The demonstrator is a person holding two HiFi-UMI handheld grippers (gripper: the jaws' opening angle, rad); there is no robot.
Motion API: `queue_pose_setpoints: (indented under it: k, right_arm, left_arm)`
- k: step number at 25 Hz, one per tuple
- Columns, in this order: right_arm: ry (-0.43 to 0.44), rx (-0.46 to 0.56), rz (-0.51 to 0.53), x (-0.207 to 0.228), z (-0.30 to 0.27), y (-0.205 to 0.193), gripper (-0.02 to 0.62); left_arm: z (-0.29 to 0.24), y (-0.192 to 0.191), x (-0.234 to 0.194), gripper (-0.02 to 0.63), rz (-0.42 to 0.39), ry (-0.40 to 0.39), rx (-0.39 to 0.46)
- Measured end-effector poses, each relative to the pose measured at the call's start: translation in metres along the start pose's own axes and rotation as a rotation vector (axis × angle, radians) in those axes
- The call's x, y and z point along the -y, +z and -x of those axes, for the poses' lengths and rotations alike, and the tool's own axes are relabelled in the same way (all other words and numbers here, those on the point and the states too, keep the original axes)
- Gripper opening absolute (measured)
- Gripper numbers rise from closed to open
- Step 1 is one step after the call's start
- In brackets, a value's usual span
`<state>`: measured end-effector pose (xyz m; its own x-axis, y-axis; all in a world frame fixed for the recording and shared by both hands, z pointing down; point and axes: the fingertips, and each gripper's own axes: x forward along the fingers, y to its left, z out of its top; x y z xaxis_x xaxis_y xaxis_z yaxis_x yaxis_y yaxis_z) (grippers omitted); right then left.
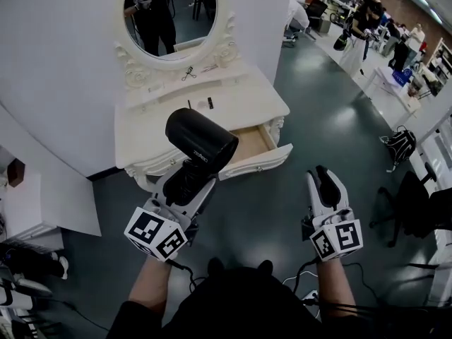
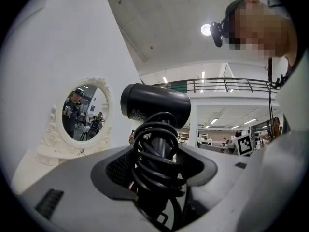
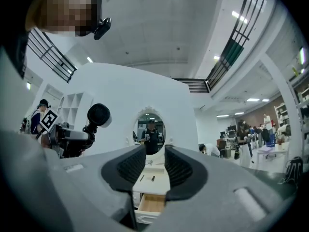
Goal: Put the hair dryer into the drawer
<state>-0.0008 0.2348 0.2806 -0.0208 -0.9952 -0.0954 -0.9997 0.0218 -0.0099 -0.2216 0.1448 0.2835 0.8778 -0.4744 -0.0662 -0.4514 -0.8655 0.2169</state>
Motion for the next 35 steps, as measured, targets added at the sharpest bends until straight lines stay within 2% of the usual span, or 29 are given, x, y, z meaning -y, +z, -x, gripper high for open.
queue_pose_setpoints:
  k: [7, 13, 21, 28, 35]
  right_arm:
    - [-0.029, -0.012, -0.015, -0.048, -0.019, -0.005, 0.117]
    - [-0.093, -0.053, -0.021, -0.049, -0.020, -0.021, 0.114]
    - [-0.111, -0.033, -0.042, 0.000, -0.050, -0.035, 0.114]
    - [-0.034, -0.037, -0.072, 0.052, -0.097, -0.047, 0.114]
    - [0.026, -0.039, -0.118, 0.118, -0.129, -0.057, 0.113]
  left_arm:
    - [0.020, -0.006, -0.046, 0.262, 0.009, -0.064, -0.043]
    - [0.005, -0.013, -0.066, 0.262, 0.026, -0.102, -0.056]
    - [-0.040, -0.031, -0.083, 0.262, 0.006, -0.083, -0.082]
    - [-0.093, -0.041, -0.099, 0.262, -0.022, 0.016, -0.123]
    - [-0.151, -0.059, -0.095, 0.262, -0.028, 0.084, -0.174]
